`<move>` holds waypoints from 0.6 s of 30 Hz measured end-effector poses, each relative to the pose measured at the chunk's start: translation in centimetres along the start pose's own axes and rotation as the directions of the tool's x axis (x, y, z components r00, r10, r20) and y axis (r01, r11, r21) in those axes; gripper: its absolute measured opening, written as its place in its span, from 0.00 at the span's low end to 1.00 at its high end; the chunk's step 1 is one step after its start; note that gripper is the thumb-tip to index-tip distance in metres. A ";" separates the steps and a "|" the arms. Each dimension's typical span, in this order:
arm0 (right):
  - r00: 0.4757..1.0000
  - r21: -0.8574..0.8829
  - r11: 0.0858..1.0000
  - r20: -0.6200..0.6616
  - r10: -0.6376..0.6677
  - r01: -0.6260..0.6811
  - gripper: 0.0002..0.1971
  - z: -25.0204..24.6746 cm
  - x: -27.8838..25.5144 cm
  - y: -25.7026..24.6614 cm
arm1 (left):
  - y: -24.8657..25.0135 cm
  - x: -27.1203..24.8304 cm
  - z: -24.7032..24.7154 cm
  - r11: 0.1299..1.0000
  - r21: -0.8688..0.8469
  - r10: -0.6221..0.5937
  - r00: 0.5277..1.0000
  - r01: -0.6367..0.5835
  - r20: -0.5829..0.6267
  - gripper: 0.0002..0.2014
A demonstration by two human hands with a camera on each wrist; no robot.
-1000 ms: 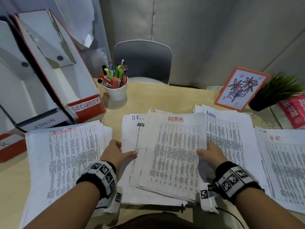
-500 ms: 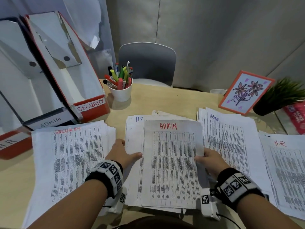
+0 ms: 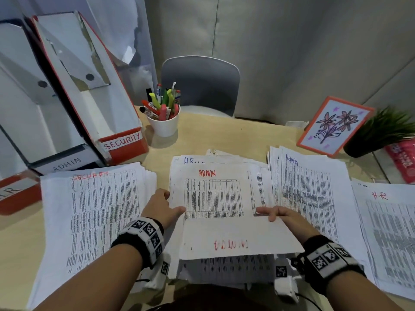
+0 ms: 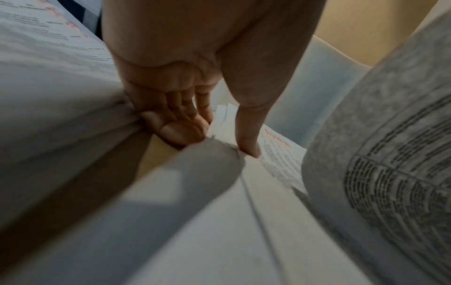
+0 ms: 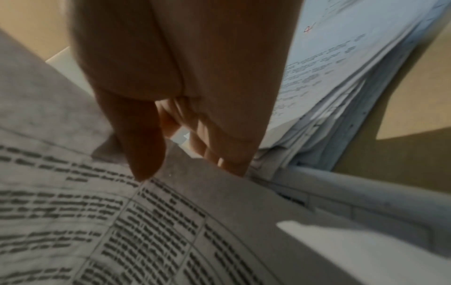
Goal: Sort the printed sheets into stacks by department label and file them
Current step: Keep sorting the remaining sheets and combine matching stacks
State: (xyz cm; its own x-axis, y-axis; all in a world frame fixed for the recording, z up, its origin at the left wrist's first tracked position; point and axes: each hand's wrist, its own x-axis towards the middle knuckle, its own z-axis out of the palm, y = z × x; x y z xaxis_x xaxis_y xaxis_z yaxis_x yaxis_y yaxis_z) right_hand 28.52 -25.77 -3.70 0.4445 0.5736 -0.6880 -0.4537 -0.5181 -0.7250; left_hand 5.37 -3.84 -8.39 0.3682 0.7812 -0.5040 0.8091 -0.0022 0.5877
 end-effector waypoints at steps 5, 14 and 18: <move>0.998 0.180 0.983 -0.049 0.051 -0.041 0.10 0.5 0.6 0.6 | -0.1 0.1 -0.4 1.000 -0.012 0.015 1.000 -0.015 -0.011 0.26; 0.962 -0.176 0.983 -0.275 0.005 -0.056 0.10 -0.1 3.0 2.6 | -0.4 -0.2 -1.4 0.995 -0.093 0.027 0.990 -0.040 -0.136 0.12; 0.973 -0.221 0.975 -0.231 -0.012 -0.040 0.17 -0.3 3.6 3.1 | 0.0 -0.4 -1.5 0.978 -0.198 0.042 0.992 -0.065 -0.119 0.06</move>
State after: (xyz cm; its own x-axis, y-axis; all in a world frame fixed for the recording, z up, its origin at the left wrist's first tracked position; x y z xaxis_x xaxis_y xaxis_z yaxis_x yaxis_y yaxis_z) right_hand 28.96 -25.55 -8.43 0.6161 0.4179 -0.6677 -0.2897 -0.6681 -0.6854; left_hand 4.48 -3.25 -7.25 0.3447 0.8493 -0.3998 0.6764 0.0706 0.7332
